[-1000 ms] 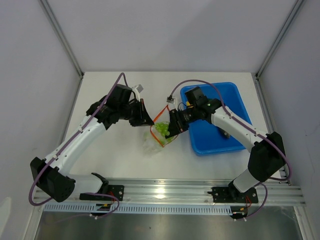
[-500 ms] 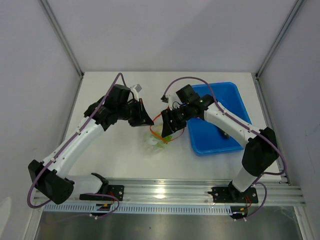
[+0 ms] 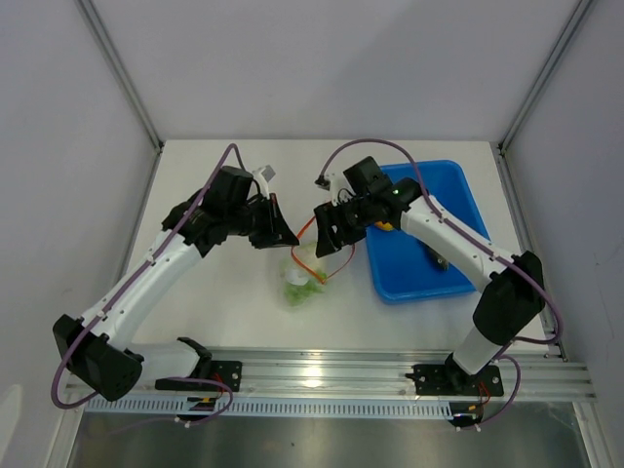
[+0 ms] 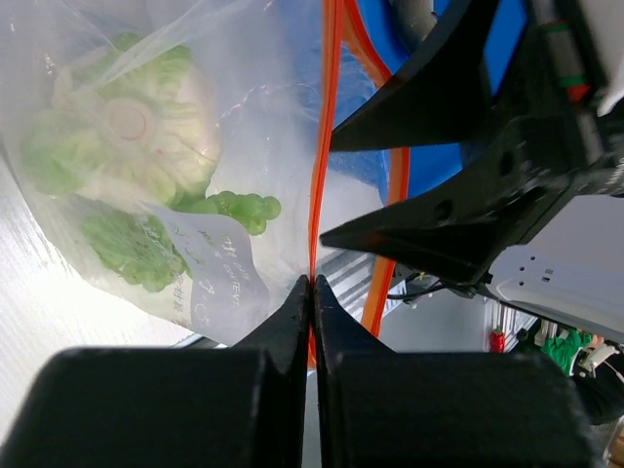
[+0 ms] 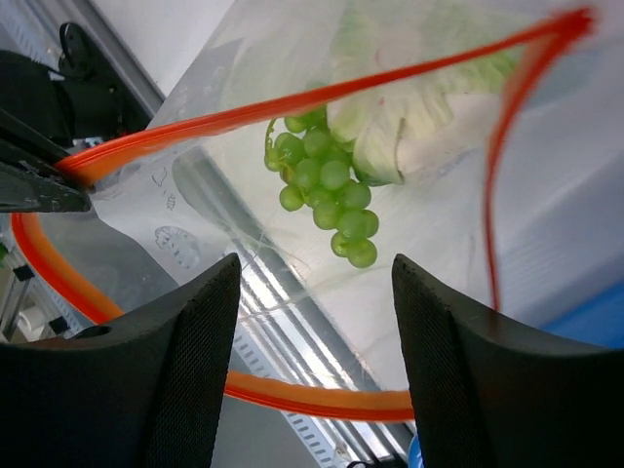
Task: Place the food in the zip-top bag and seal the zipper
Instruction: Place the fake fruit in the zipper food storage bag, then pick up the fake fish from the bin.
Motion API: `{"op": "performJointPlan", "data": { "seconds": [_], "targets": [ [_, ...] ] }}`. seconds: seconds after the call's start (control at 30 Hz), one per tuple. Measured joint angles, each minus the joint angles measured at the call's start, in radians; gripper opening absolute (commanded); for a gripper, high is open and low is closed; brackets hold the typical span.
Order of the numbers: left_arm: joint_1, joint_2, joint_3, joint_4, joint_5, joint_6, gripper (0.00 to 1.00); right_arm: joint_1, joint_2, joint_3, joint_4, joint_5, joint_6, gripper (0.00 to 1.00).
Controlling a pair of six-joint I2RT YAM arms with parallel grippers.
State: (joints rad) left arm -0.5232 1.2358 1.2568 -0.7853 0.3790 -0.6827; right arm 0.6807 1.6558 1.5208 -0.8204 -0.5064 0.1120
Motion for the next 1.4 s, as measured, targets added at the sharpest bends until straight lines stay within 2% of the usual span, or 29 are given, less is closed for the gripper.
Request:
{"op": "performJointPlan", "data": {
  "seconds": [0.23, 0.33, 0.43, 0.47, 0.5, 0.53, 0.73, 0.97, 1.4],
  "targets": [
    [0.0, -0.002, -0.008, -0.002, 0.0, 0.0, 0.01, -0.098, -0.087, 0.028, 0.005, 0.117, 0.072, 0.67],
    [0.0, -0.006, -0.019, 0.002, 0.0, 0.0, 0.01, -0.201, -0.142, 0.028, 0.013, 0.172, 0.121, 0.8],
    [0.0, -0.008, -0.033, 0.005, 0.002, 0.0, 0.01, -0.328, -0.185, 0.017, 0.026, 0.256, 0.164, 0.84],
    [0.0, -0.008, -0.035, 0.005, 0.002, 0.0, 0.01, -0.36, -0.191, 0.011, 0.026, 0.292, 0.171, 0.92],
    [0.0, -0.008, -0.037, 0.006, 0.003, 0.0, 0.01, -0.378, -0.194, 0.004, 0.026, 0.335, 0.179, 0.94],
    [0.0, -0.008, -0.038, 0.005, 0.003, 0.0, 0.0, -0.392, -0.195, -0.006, 0.024, 0.375, 0.188, 0.99],
    [0.0, -0.008, -0.04, 0.006, 0.009, 0.002, 0.01, -0.467, -0.179, -0.114, 0.017, 0.56, 0.245, 1.0],
    [0.0, -0.008, -0.039, 0.004, 0.018, 0.008, 0.01, -0.546, -0.029, -0.177, 0.013, 0.69, 0.281, 0.99],
    [0.001, 0.005, -0.028, -0.021, 0.018, 0.029, 0.01, -0.588, 0.088, -0.286, 0.031, 0.7, 0.285, 0.98]
  ]
}}
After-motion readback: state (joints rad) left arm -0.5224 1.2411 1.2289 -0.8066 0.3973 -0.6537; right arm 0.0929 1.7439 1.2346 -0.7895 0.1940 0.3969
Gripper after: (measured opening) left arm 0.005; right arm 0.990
